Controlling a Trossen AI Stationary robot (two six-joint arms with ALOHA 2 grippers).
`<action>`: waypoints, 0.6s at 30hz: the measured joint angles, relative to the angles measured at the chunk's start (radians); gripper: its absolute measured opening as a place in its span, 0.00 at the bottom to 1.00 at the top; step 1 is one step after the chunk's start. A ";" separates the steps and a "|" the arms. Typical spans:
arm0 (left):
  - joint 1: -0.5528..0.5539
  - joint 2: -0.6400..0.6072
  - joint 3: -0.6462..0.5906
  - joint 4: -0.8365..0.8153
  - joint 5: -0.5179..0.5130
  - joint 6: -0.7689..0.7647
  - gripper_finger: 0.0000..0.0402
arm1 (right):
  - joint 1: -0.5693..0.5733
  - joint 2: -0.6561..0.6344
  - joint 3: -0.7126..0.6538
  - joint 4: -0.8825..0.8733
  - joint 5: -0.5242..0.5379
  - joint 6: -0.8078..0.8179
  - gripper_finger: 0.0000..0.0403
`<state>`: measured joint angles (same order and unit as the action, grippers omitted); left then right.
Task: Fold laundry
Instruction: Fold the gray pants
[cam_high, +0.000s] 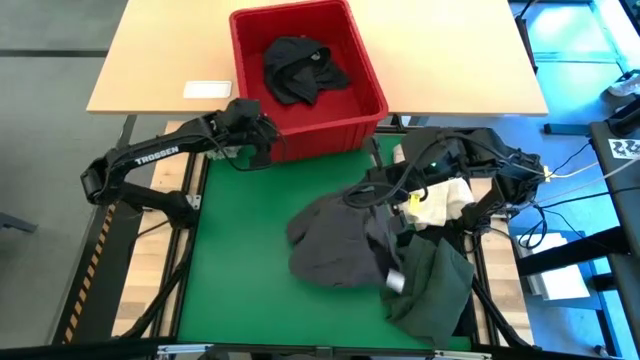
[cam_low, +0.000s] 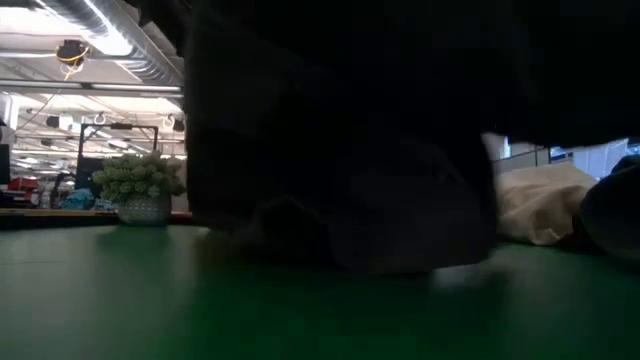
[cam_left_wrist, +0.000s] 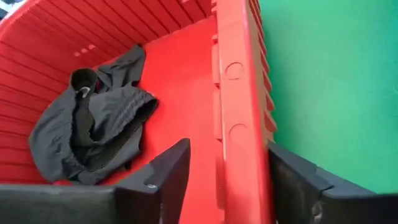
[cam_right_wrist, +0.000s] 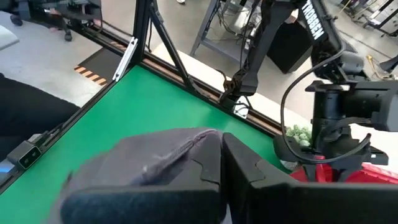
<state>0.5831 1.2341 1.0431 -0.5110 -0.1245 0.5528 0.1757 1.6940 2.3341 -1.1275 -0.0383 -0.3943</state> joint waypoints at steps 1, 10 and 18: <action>0.000 0.000 0.000 0.003 -0.004 0.000 0.49 | 0.000 0.002 0.000 -0.002 0.000 0.000 0.00; -0.055 -0.005 0.092 0.039 -0.032 -0.027 0.60 | 0.000 0.043 0.000 -0.014 0.000 0.001 0.00; -0.259 -0.007 0.247 0.031 0.012 -0.053 0.59 | -0.018 0.061 -0.048 -0.020 0.037 0.021 0.00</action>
<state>0.3244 1.2266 1.2902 -0.4801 -0.1122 0.4997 0.1580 1.7554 2.2859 -1.1479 -0.0017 -0.3737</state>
